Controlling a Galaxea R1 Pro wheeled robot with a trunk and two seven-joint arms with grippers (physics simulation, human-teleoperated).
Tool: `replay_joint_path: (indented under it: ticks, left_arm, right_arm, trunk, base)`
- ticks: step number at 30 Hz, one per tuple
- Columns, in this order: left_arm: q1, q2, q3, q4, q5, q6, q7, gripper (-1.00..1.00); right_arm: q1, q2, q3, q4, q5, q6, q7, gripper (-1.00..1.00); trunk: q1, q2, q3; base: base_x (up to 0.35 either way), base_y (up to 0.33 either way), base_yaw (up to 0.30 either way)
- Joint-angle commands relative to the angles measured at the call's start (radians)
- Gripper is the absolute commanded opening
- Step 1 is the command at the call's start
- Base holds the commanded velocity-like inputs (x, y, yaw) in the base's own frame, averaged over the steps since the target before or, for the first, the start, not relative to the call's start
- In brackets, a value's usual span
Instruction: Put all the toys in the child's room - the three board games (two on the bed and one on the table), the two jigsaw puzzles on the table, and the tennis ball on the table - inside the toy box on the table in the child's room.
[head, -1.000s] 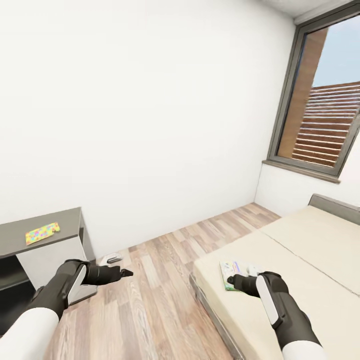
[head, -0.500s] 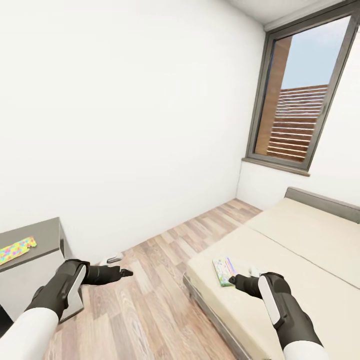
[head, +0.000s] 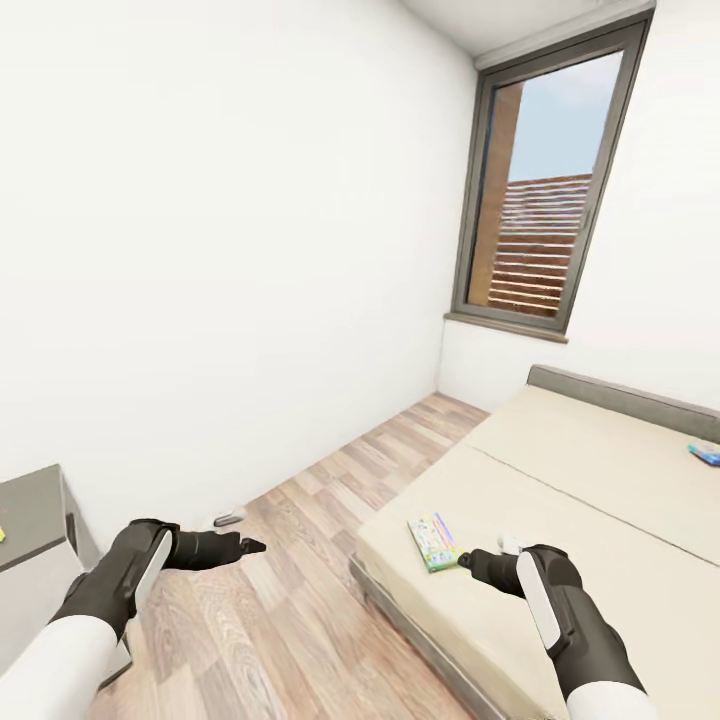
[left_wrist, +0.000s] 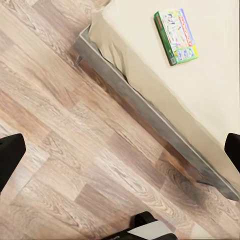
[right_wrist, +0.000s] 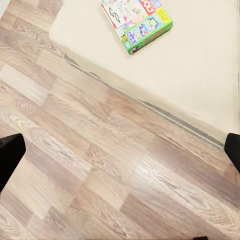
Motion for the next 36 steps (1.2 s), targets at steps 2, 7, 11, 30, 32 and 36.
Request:
replay_joint_path:
  ticks: [2,7,11,30,32,36]
  left_arm:
    - [0.000,0.000,0.002,-0.001,0.000,0.007,-0.003,1.00]
    - [0.000,0.000,0.003,-0.001,0.000,0.007,-0.003,1.00]
    - [0.000,0.001,0.003,-0.001,0.000,0.007,-0.004,1.00]
    - [0.000,0.002,0.004,-0.001,0.000,0.006,-0.004,1.00]
    - [0.000,0.002,0.004,-0.001,-0.001,0.006,-0.004,1.00]
    - [0.000,0.002,0.004,-0.001,-0.001,0.005,-0.004,1.00]
  right_arm:
    - [-0.001,0.001,-0.002,-0.001,-0.010,0.004,-0.008,1.00]
    - [-0.001,-0.001,-0.002,0.000,-0.010,0.004,-0.008,1.00]
    - [-0.001,-0.003,-0.002,0.000,-0.010,0.004,-0.008,1.00]
    - [-0.001,-0.003,-0.002,0.001,-0.010,0.004,-0.008,1.00]
    - [-0.001,-0.003,-0.002,0.001,-0.010,0.004,-0.008,1.00]
    - [-0.001,-0.003,-0.002,0.001,-0.010,0.004,-0.008,1.00]
  trunk:
    - [0.001,-0.002,-0.002]
    - [0.001,-0.002,-0.002]
    - [0.001,-0.002,-0.002]
    - [0.001,-0.002,-0.002]
    - [0.001,-0.002,-0.002]
    - [0.001,-0.002,-0.002]
  base:
    - [0.122,0.115,-0.281]
    - [0.125,0.102,-0.281]
    - [0.128,0.094,-0.281]
    - [0.129,0.111,-0.281]
    - [0.131,0.168,-0.281]
    - [0.132,0.177,-0.281]
